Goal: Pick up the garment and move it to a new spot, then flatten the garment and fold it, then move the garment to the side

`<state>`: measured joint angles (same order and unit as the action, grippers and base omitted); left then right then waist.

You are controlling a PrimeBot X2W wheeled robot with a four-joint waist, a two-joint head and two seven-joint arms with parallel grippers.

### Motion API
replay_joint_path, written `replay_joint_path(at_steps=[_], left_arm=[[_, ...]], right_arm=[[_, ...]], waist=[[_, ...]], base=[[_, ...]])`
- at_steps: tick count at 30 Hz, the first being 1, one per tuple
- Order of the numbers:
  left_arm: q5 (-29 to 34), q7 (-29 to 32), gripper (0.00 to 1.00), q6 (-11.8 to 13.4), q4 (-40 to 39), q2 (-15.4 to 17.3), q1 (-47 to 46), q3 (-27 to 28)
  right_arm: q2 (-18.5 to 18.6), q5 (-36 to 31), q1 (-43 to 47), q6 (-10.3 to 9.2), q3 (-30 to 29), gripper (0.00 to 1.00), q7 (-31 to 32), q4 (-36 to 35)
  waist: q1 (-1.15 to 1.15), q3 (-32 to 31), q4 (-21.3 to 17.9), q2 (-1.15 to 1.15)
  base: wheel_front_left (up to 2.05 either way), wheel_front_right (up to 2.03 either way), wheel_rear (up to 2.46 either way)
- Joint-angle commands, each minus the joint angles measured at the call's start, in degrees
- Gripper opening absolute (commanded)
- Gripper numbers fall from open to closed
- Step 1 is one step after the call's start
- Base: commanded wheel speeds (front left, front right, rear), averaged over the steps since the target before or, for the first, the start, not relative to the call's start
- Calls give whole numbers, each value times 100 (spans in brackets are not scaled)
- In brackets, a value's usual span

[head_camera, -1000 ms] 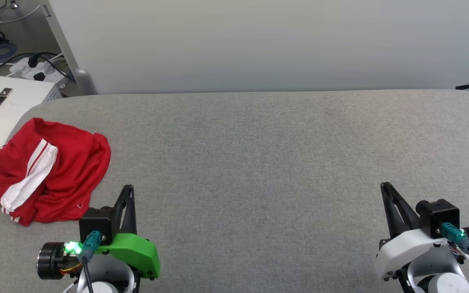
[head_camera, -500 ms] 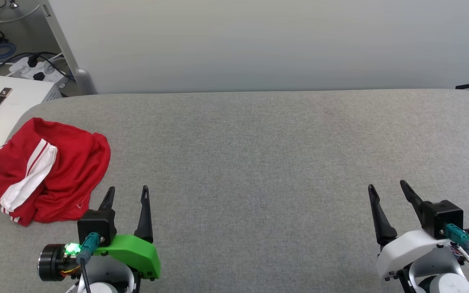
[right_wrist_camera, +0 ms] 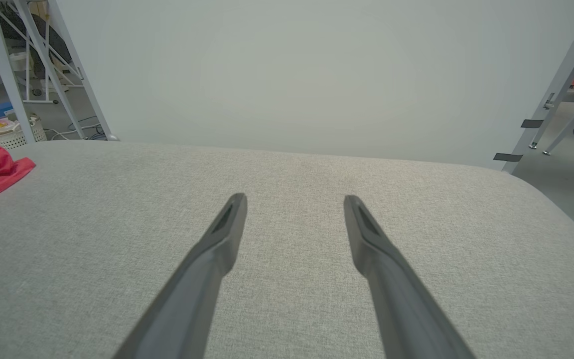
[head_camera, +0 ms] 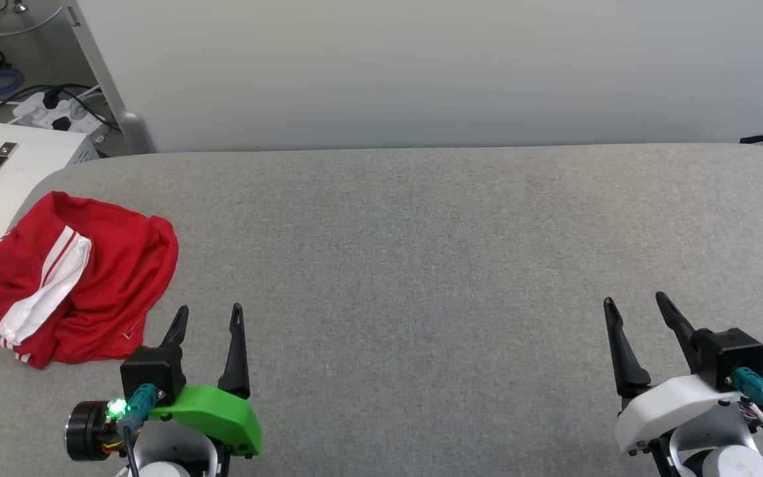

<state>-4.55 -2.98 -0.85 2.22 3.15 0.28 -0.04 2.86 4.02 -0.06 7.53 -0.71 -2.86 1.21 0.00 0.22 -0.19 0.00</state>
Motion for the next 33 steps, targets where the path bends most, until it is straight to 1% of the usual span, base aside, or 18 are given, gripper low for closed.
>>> replay_joint_path(at_steps=[1, 21, 33], left_arm=[[-64, -48, 100, -41, 31, -7, 24, 0], [-410, -285, 100, -125, 122, -11, 46, 10], [-587, -427, 100, -166, 188, -14, 96, -6]], right_arm=[[1, 68, 18, -1, -13, 100, -77, 24], [1, 475, 22, -2, -4, 100, -310, -20], [1, 538, 65, -2, 16, 100, -450, 32]], waist=[[0, 1, 1, 0], [0, 14, 8, 0], [0, -4, 16, 0]], base=[[0, 0, 0], [0, 0, 0], [0, 0, 0]])
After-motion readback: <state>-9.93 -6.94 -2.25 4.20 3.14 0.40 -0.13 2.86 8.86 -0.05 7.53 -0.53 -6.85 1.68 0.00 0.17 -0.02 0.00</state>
